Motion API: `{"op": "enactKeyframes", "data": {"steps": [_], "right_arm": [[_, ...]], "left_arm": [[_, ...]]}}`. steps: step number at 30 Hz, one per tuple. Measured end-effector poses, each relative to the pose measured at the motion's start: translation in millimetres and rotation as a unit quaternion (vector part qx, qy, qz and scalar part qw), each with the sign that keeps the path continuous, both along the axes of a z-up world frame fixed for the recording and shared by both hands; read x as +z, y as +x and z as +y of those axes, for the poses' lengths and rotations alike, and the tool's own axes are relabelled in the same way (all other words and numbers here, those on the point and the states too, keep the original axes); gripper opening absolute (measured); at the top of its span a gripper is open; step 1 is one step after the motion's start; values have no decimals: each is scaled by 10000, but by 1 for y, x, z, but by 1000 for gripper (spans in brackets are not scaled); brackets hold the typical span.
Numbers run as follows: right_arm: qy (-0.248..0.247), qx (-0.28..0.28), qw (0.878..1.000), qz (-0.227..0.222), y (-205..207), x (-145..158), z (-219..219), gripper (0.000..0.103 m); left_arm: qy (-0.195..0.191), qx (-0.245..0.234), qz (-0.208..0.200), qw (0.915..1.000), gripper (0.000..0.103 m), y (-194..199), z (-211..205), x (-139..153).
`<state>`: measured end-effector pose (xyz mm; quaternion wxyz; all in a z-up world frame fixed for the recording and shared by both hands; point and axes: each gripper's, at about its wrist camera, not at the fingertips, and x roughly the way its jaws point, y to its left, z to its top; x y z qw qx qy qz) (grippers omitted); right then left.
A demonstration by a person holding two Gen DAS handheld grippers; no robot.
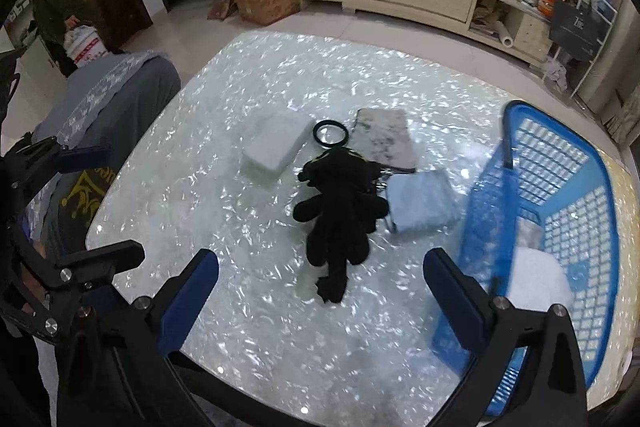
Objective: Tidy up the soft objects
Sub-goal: 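Move the right gripper toward the black plush toy, then grasp the black plush toy with the right gripper and lift it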
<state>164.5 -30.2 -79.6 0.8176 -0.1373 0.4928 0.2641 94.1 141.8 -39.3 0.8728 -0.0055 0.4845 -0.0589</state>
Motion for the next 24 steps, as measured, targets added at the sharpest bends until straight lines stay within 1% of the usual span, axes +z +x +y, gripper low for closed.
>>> {"op": "enactKeyframes", "data": {"steps": [4,6,7,13,17,20,24], "right_arm": [[-120,37,9998,130,9,-15,13,103],[-170,55,9997,190,12,-20,18,103],[-195,50,9995,224,15,-24,20,103],[-332,-59,9983,468,32,-45,27,103],[-501,-177,9976,438,44,-58,31,103],[-588,-312,9965,496,54,-66,31,103],[-663,-408,9954,566,66,-76,33,103]], "left_arm": [[-102,133,108,9998,103,7,15,-12],[21,337,130,9993,103,11,21,-19],[58,364,144,9992,103,12,23,-22],[-115,423,300,9986,103,24,38,-45],[-197,392,332,9985,103,33,43,-60],[-251,424,391,9980,103,44,46,-71],[-122,566,404,9975,103,55,50,-82]]}}
